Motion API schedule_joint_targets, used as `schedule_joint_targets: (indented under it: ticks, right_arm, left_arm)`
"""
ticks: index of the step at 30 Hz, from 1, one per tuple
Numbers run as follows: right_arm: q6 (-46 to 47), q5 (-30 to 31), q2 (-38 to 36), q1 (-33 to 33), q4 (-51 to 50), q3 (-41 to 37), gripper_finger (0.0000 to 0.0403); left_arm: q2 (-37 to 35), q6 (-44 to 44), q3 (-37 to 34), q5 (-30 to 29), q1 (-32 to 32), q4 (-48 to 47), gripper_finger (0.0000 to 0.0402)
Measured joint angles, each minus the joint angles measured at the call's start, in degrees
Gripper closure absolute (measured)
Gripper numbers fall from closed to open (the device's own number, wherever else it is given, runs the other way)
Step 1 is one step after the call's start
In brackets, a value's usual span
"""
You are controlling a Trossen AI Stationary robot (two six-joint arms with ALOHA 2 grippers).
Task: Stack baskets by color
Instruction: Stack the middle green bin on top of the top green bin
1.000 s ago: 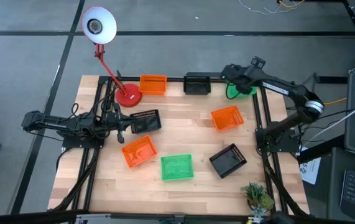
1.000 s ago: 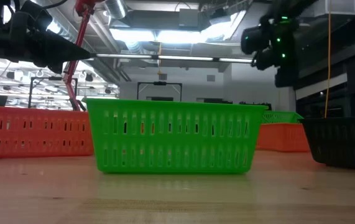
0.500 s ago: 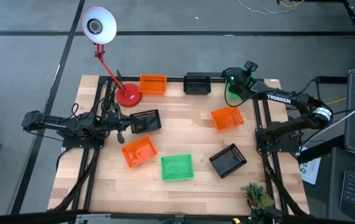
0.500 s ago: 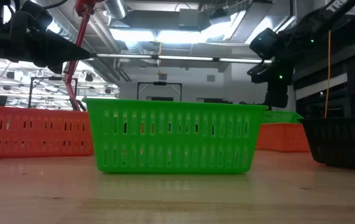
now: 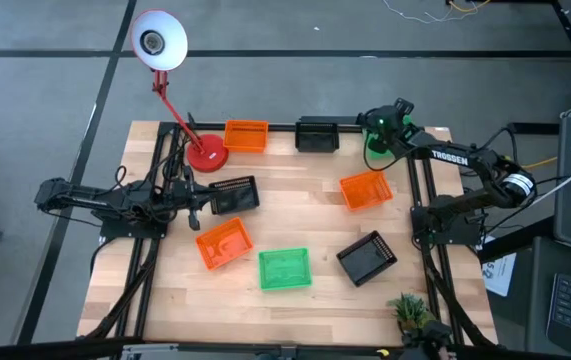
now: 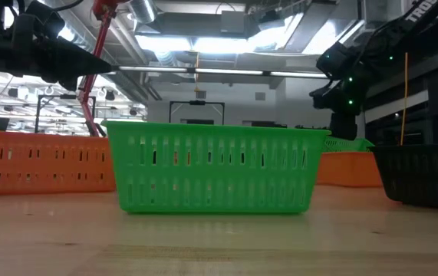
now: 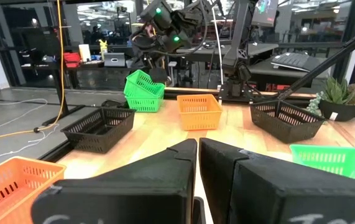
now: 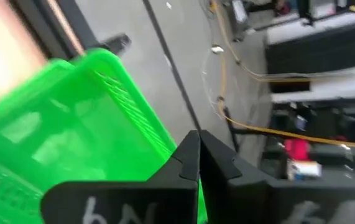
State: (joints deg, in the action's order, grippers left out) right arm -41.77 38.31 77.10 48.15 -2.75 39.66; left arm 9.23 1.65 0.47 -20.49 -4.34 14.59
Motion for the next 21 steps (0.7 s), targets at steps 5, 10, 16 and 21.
schedule_joint_targets:
  ticks: [5, 10, 16, 21]
  right_arm:
    - [2.6, -2.5, 0.0, 1.8, -0.1, 0.0, 0.0403]
    - [3.8, -8.1, 0.0, 3.8, -2.3, 0.0, 0.0403]
    - [6.6, -11.3, 0.0, 6.0, -5.7, 0.0, 0.0403]
    - [6.0, -7.9, -0.2, 4.6, -3.7, 0.7, 0.0403]
  left_arm:
    - [0.0, 0.0, 0.0, 0.0, 0.0, 0.0, 0.0390]
    - [0.0, 0.0, 0.0, 0.0, 0.0, 0.0, 0.0390]
    - [0.0, 0.0, 0.0, 0.0, 0.0, 0.0, 0.0390]
    - [0.0, 0.0, 0.0, 0.0, 0.0, 0.0, 0.0390]
